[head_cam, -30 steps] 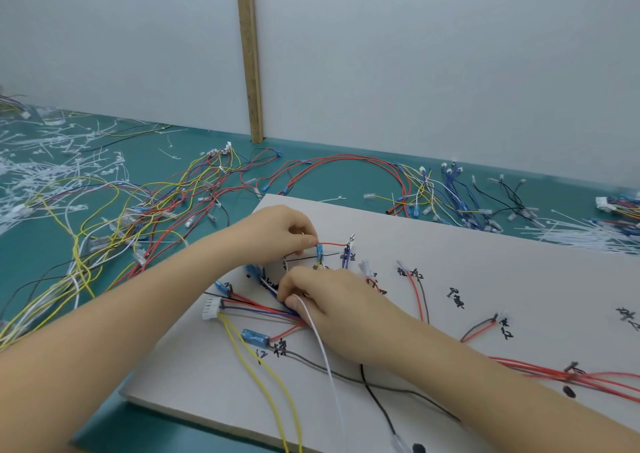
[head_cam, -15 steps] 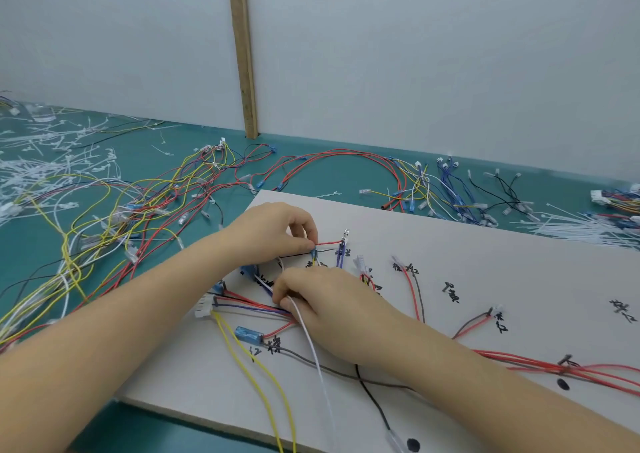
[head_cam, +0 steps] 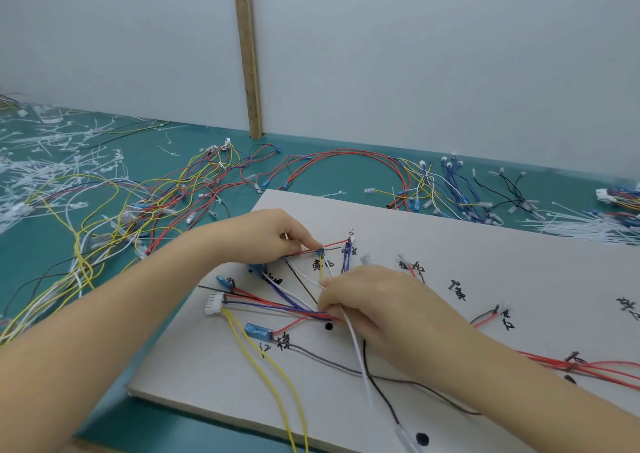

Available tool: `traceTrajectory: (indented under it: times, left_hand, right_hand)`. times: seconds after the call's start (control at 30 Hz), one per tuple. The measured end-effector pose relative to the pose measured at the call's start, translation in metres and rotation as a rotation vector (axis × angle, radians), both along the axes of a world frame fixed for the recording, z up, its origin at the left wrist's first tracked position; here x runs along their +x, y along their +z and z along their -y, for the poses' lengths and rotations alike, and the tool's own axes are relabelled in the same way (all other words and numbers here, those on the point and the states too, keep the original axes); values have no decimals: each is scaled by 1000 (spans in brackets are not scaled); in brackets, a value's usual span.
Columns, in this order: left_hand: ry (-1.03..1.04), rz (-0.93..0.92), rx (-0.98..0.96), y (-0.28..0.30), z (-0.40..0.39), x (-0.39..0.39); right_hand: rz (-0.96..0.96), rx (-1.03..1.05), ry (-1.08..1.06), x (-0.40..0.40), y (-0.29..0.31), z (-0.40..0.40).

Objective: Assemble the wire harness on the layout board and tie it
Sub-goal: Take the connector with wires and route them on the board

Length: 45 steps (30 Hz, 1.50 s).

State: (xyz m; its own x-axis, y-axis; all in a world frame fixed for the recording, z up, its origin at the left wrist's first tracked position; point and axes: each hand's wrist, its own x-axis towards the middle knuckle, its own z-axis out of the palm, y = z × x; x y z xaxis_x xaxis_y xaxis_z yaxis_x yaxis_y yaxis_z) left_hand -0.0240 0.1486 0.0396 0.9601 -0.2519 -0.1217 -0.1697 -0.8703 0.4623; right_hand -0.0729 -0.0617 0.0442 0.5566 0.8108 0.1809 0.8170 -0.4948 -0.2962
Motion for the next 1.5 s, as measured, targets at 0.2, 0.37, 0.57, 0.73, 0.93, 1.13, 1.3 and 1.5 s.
traceTrajectory:
  times: [0.2, 0.37, 0.57, 0.73, 0.93, 1.13, 1.3, 1.5]
  left_hand:
    - [9, 27, 3, 2, -3, -9]
    - [43, 219, 247, -5, 13, -19]
    - [20, 434, 321, -14, 23, -44]
    - [-25, 298, -132, -7, 39, -68]
    - [-11, 253, -228, -11, 46, -71]
    - [-31, 282, -259, -18, 47, -71]
    - [-82, 339, -264, -21, 45, -72]
    - [-68, 356, -273, -22, 46, -73]
  right_hand:
    - [-280, 151, -129, -15, 0, 29]
    - [-1301, 589, -313, -20, 7, 28]
    - [-1123, 388, -279, -32, -3, 33]
    - [-1023, 306, -301, -31, -8, 33]
    - [-1177, 369, -330, -26, -4, 49]
    - [-1320, 341, -264, -20, 11, 76]
    - [-1423, 293, -260, -25, 15, 87]
    - [-1184, 188, -329, -33, 27, 108]
